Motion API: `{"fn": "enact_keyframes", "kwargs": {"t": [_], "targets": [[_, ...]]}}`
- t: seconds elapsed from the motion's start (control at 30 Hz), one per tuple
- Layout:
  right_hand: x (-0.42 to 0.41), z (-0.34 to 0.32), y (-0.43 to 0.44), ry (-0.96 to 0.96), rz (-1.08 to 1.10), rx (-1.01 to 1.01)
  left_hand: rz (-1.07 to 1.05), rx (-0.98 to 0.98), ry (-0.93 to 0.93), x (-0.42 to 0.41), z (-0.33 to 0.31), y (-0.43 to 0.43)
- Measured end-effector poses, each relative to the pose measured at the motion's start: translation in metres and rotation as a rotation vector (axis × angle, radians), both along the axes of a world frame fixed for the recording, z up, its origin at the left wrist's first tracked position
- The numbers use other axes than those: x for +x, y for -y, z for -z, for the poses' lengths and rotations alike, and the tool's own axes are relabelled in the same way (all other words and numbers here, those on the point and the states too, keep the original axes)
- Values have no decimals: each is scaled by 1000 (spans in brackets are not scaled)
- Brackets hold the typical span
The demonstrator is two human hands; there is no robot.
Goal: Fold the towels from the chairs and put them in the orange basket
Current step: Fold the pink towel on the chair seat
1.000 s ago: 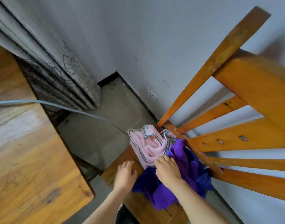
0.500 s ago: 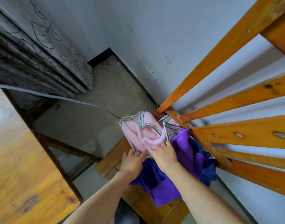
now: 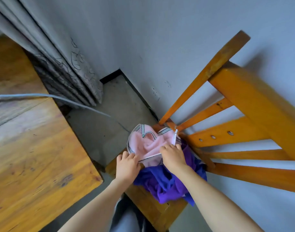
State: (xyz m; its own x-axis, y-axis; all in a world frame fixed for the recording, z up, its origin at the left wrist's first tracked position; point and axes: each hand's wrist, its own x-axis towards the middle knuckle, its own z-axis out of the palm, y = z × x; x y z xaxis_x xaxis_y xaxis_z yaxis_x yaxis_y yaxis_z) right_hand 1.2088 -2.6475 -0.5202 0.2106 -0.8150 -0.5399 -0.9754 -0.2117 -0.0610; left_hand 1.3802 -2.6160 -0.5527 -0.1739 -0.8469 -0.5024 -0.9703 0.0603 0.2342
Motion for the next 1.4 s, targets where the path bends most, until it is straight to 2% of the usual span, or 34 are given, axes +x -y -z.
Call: {"fn": "enact_keyframes", "kwargs": {"t": [0.27,0.47,0.63,0.87,0.93,1.07,1.2,1.3,1.4], "targets": [[9,-111,9,46,-76,-267,-204,-201,-150,12,-87,-4],[2,-181,11,119,-97,-303,-291,-320,-258,8,-140,-1],[2,-254,19,296,35,-393,-328,-447,-515,19,-208,13],[8,-358,18,557,7,-723,-282,-490,-943,21,-298,19],[8,-385,15,653,5,-820,-277,-485,-1016,17,-314,22],[0,-428,10,897,148,-985,-208,-396,-1002,14,-313,21],[-21,-447,11,1114,384,-1103,-253,-392,-883,24,-281,17],[-41,-434,10,1208,554,-1050,-302,-401,-823,34,-264,13],[-55,-399,7,1162,674,-927,-331,-428,-845,34,-261,9]]}}
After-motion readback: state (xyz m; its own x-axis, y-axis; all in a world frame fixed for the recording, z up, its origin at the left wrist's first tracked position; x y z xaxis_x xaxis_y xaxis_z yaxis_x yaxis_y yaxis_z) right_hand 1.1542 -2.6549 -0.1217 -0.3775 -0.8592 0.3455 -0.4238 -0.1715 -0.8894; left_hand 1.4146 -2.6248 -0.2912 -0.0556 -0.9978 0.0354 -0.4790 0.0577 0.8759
